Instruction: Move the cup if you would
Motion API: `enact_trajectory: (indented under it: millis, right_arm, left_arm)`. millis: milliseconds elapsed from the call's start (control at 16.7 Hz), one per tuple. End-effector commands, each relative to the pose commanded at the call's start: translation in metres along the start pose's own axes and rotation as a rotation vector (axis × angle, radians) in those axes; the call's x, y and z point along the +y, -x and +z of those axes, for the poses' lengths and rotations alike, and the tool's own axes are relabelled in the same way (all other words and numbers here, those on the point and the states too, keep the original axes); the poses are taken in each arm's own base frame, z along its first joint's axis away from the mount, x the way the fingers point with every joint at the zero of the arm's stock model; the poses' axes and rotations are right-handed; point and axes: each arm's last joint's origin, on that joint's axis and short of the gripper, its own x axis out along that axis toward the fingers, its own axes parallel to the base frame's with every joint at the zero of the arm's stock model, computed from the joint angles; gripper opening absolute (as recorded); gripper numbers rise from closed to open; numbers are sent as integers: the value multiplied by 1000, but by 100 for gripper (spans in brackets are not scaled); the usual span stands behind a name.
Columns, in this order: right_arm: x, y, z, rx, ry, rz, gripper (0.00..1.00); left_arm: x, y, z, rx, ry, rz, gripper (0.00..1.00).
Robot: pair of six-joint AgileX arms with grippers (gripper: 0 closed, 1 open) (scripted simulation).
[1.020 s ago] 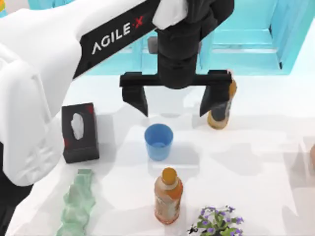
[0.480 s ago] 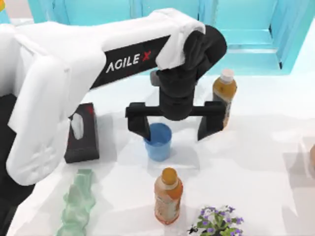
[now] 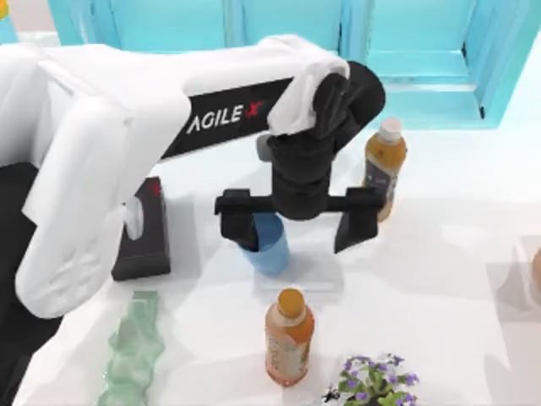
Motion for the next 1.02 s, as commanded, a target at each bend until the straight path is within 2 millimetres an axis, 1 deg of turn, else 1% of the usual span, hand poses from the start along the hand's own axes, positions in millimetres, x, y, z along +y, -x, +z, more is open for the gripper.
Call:
enact_trajectory:
  millis: [660,720,1020]
  right_arm:
    - [0,0,0,0,0,0,100]
    - [0,0,0,0,0,0,100]
    - [0,0,0,0,0,0,100]
  left_arm:
    - [0,0,0,0,0,0,2]
    - [0,0,0,0,0,0,0]
    - [0,0,0,0,0,0,0]
